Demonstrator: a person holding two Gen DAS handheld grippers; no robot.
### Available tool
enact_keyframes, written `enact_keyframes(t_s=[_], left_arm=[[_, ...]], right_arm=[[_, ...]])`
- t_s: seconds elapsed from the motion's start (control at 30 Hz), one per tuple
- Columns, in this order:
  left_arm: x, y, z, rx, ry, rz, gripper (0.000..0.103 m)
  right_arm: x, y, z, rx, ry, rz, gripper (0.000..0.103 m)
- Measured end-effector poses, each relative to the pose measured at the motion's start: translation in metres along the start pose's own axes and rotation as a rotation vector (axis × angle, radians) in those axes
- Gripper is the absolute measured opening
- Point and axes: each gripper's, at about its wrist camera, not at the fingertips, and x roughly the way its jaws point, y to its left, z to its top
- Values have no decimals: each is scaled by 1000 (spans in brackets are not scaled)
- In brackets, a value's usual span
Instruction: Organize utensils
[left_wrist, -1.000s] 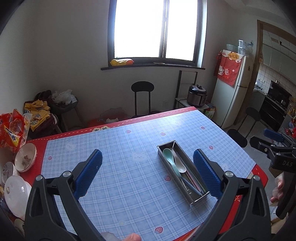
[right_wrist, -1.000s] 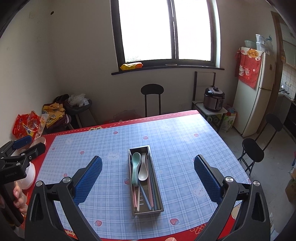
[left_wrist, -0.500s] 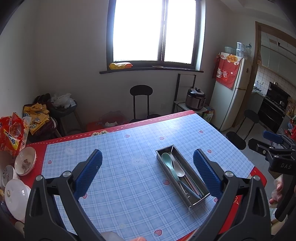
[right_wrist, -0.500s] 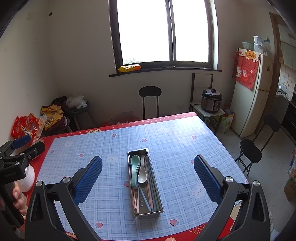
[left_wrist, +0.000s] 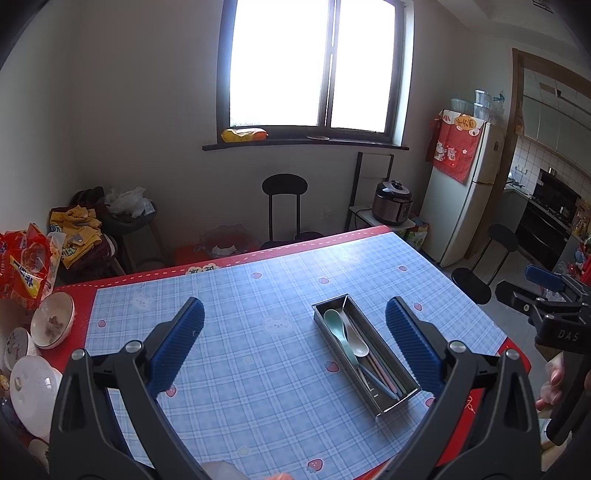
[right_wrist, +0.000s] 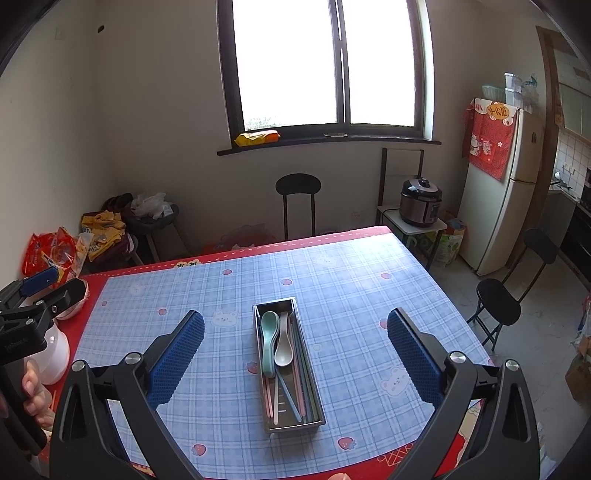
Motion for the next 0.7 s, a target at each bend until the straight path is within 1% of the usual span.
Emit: enact_keyframes(t_s=[0.5, 0.7], left_arm=[[-1, 4, 1, -1, 2, -11, 97], [-1, 5, 0, 0, 4, -1, 97]], right_arm=[[-3, 3, -3, -8, 11, -25, 97], [-3, 3, -3, -9, 12, -26, 97]])
